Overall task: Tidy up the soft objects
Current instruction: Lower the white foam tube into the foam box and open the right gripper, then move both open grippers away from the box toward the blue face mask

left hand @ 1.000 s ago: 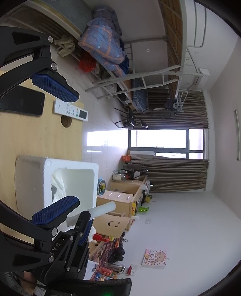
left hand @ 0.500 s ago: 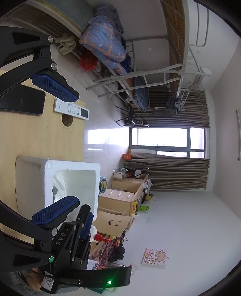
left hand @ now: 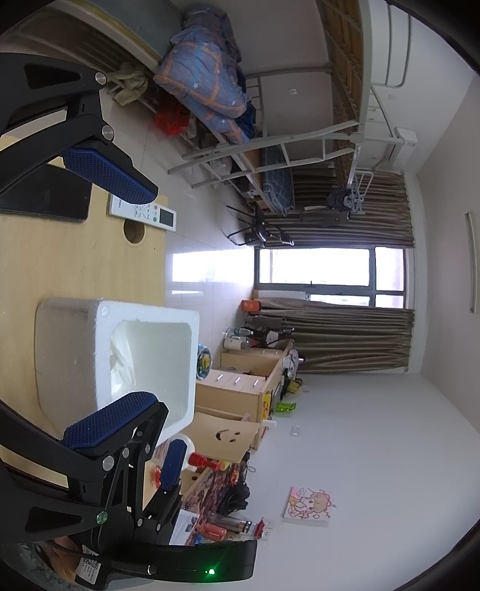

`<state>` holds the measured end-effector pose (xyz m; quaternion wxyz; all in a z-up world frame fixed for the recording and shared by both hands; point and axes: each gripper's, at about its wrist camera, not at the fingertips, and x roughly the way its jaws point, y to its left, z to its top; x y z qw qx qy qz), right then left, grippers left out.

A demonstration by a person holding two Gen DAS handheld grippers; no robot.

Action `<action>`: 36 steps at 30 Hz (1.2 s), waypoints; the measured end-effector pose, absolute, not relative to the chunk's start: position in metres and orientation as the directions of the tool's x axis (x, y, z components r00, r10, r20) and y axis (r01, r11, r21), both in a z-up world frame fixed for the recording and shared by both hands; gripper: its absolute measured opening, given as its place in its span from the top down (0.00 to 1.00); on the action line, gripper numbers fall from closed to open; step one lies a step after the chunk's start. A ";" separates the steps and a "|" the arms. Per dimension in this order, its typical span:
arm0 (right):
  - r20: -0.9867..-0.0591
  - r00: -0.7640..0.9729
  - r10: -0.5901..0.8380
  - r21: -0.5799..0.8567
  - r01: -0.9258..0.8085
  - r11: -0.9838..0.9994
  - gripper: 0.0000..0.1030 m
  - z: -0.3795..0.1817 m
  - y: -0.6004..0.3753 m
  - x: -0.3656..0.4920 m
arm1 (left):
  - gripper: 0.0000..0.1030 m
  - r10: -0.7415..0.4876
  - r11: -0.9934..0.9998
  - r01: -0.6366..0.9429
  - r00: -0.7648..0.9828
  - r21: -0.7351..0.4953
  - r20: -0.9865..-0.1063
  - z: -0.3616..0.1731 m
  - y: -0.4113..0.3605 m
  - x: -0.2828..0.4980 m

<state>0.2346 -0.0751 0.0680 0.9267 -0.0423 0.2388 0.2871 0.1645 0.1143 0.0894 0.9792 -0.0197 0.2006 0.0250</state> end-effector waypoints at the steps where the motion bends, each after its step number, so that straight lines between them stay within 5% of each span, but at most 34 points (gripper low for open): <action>1: -0.465 0.724 0.509 0.057 -0.549 0.834 0.33 0.069 -0.078 0.231 | 0.01 0.039 0.998 -0.053 0.919 -0.025 -0.392 0.090 0.111 0.160; 36: -0.334 0.884 0.327 0.000 -0.348 0.938 0.20 0.035 -0.186 0.098 | 0.01 -0.174 0.984 0.174 0.933 -0.026 -0.315 0.034 0.018 0.054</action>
